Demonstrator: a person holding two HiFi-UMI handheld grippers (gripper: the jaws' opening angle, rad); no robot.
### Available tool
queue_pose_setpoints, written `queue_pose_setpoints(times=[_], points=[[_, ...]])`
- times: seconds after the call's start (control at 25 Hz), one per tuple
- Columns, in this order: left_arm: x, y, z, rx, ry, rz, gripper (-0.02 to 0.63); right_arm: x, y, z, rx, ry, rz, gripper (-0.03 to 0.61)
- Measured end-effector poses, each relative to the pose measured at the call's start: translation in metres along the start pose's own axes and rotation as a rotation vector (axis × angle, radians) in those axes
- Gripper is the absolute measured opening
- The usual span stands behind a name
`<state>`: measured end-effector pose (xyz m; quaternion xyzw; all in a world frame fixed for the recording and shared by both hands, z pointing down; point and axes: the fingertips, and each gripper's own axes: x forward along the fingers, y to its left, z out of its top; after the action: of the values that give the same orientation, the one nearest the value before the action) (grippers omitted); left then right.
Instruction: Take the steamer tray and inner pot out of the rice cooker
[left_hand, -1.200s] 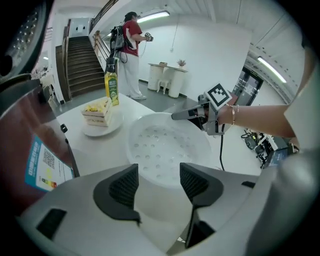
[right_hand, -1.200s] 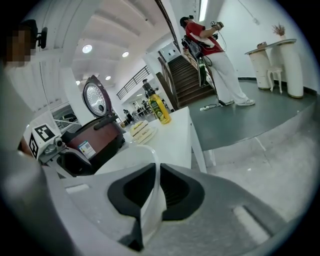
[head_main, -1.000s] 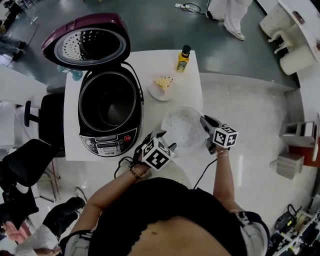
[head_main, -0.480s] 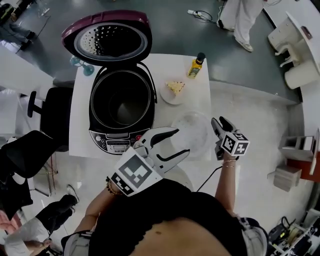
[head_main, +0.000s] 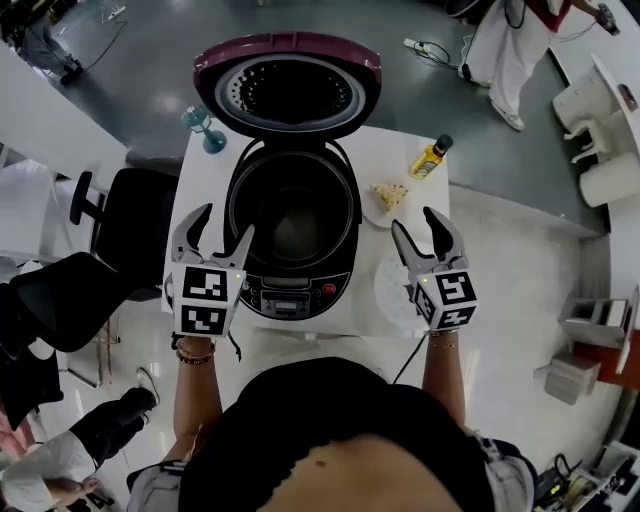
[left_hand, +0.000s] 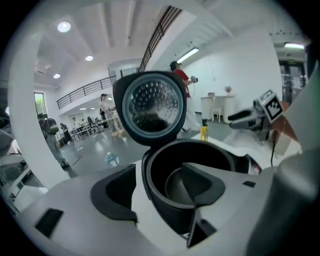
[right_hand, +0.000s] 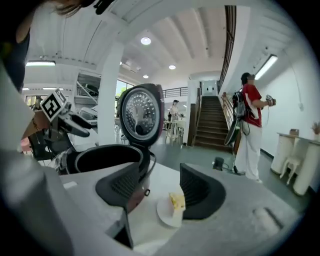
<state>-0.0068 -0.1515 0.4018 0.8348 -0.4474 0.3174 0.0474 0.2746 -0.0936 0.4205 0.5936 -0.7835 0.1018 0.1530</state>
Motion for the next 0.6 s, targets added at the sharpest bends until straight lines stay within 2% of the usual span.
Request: queue_pose_setpoints(times=[0.12,0.24,0.4,0.6], points=[[0.025,0.013,-0.026,-0.006,0.095,-0.051,0.281,0.030,0.043,0.023,-0.084,0.035,0.011,0.255],[0.047,0.018,-0.034,0.008,0.136,-0.107,0.291,0.059,0.072,0.026,-0.180,0.146,0.007,0.258],[0.076,0.026,-0.041,0.029,0.168,-0.173,0.293,0.095,0.090,0.018,-0.284,0.292,-0.016,0.258],[0.105,0.027,-0.051,0.084,0.236,-0.202,0.293,0.124,0.087,-0.002,-0.336,0.471,-0.029,0.258]])
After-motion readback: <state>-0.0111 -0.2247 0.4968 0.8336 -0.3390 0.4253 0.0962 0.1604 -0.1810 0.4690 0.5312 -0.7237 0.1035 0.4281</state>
